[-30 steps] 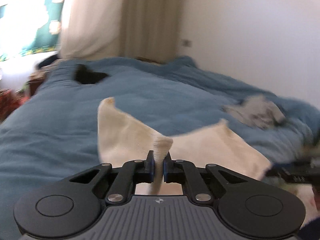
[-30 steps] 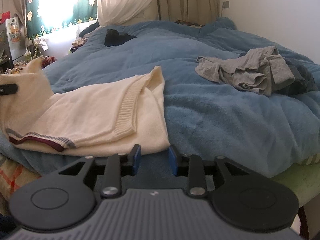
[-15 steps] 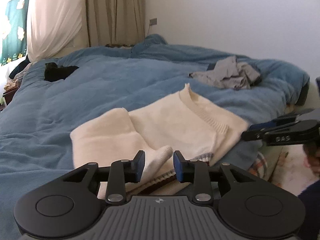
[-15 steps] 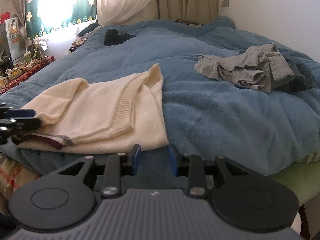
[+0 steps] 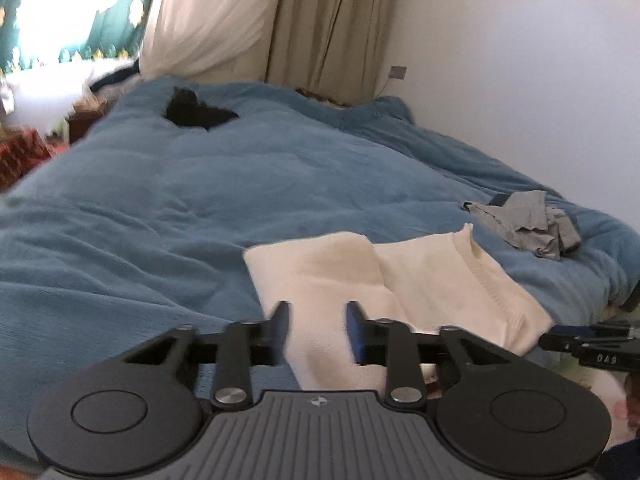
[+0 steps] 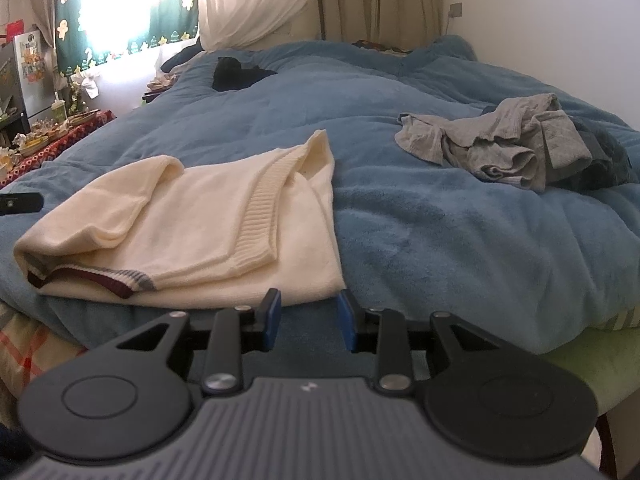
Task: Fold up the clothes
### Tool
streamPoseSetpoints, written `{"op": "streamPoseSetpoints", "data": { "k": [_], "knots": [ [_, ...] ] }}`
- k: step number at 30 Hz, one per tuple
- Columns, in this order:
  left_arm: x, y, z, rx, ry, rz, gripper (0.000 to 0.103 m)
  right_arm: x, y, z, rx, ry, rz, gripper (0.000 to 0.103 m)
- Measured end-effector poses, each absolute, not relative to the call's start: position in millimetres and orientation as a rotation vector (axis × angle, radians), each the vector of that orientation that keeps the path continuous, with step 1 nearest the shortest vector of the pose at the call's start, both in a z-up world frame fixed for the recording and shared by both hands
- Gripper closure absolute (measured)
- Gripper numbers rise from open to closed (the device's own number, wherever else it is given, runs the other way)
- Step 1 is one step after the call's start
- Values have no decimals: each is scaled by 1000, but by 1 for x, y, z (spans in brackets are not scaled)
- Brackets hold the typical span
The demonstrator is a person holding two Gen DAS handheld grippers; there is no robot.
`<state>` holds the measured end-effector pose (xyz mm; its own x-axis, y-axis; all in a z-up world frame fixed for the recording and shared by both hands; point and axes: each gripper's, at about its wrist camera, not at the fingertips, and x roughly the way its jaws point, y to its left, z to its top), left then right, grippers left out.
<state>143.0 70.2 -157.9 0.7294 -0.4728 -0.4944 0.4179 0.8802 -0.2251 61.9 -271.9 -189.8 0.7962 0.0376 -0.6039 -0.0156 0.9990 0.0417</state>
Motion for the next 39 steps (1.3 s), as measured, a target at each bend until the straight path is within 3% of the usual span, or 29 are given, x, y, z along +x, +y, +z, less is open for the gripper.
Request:
{"op": "streamPoseSetpoints", "data": {
  "k": [7, 27, 39],
  "knots": [
    [145, 54, -180, -48, 671, -531, 97, 61, -272, -191, 38, 655, 24, 69],
    [113, 47, -169, -34, 681, -695, 94, 59, -275, -191, 51, 654, 26, 65],
    [134, -6, -184, 57, 731, -769, 95, 57, -275, -189, 45, 650, 25, 65]
  ]
}}
